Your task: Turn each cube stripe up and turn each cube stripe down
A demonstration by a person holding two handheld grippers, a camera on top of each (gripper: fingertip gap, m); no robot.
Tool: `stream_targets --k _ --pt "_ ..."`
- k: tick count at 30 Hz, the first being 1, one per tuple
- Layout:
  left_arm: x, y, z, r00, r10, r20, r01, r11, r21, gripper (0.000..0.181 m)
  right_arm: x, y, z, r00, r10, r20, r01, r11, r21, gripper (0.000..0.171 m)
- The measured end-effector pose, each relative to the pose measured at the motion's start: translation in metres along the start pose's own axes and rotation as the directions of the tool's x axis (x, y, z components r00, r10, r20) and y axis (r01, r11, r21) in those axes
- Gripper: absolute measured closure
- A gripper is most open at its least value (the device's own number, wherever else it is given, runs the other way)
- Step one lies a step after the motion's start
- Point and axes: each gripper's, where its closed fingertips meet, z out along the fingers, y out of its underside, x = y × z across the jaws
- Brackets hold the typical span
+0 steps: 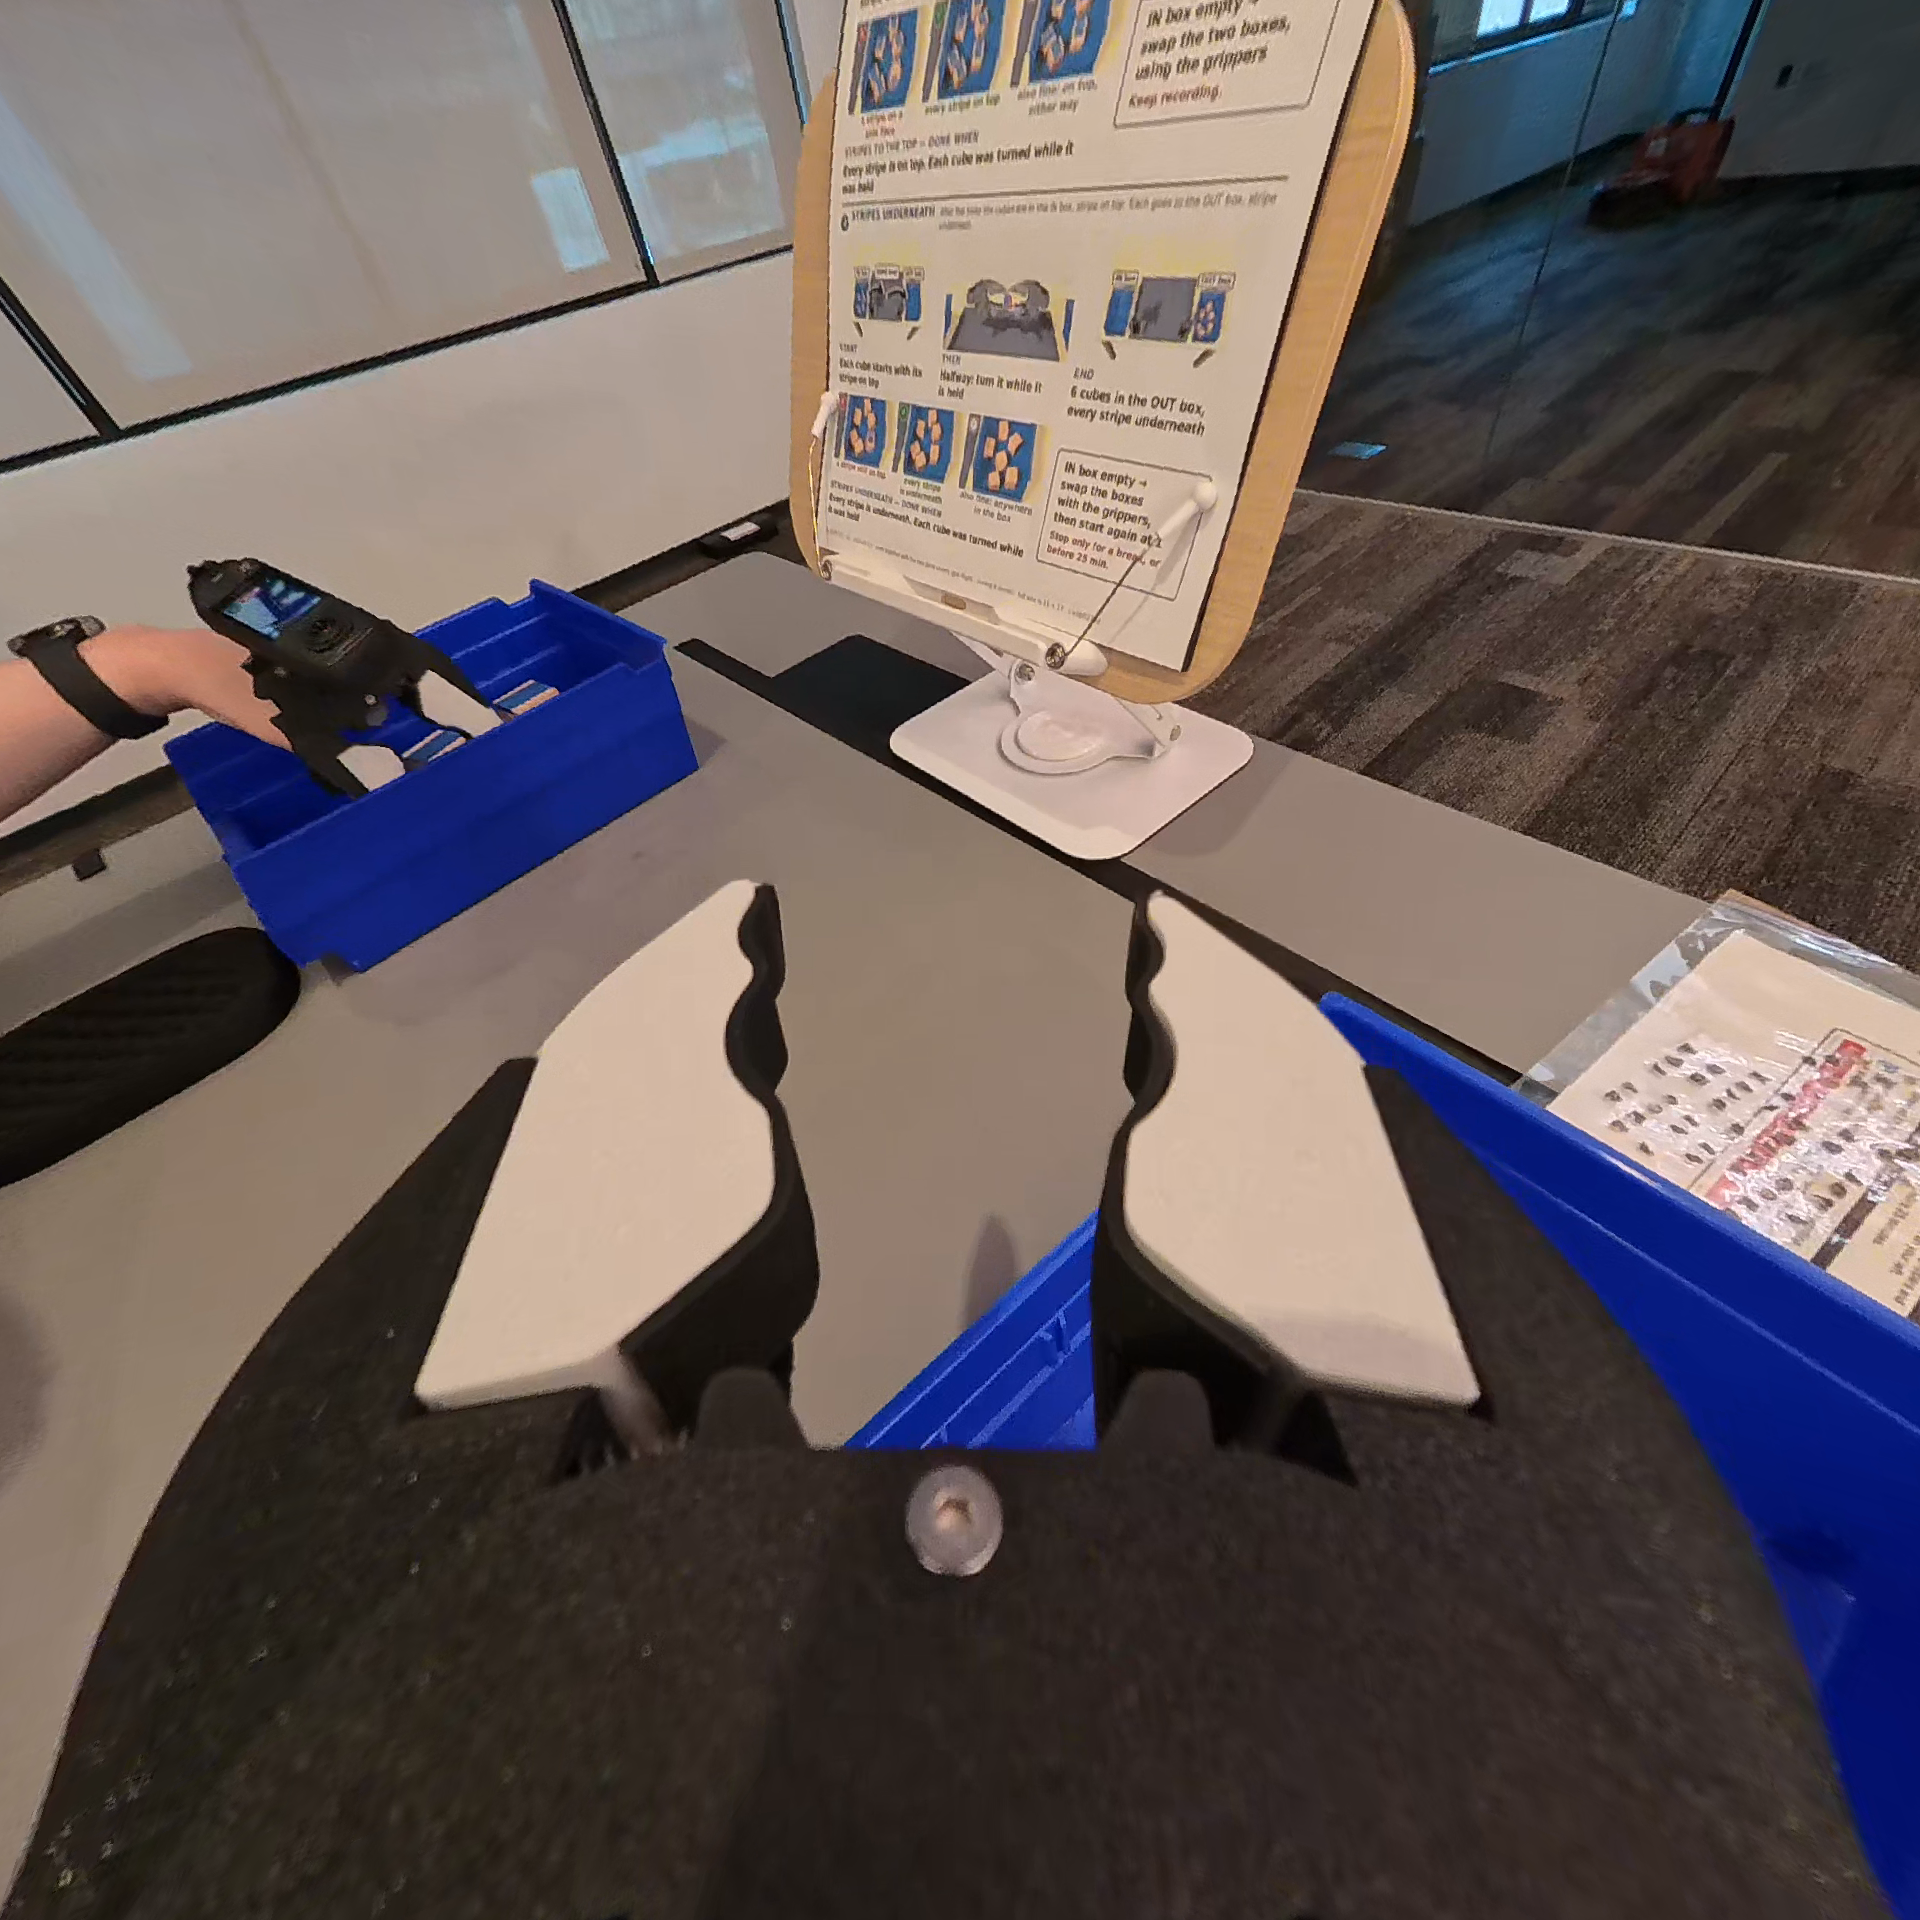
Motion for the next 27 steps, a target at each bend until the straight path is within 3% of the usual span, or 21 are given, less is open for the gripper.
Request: stream_targets --k 8,17,22,27 --pt "0.004 0.003 0.013 0.999 0.004 -0.052 -0.005 0.999 -0.034 0.133 0.003 0.013 0.011 1.0 0.005 0.002 -0.005 0.998 -0.06 0.108" --pt "0.002 0.01 0.006 1.0 -0.022 -0.02 0.021 0.998 -0.065 0.134 0.002 0.023 0.022 1.0 0.012 0.029 -0.01 0.996 -0.091 0.109" --pt "-0.022 0.004 -0.043 0.987 -0.119 0.108 0.113 0.992 0.065 0.134 -0.01 0.017 0.031 0.997 -0.049 0.067 0.052 0.997 -0.058 0.112" --pt "-0.032 -0.04 -0.134 0.951 -0.24 0.195 0.14 0.896 0.422 0.134 -0.053 0.004 0.049 0.966 -0.203 0.159 0.204 0.979 0.016 0.113"
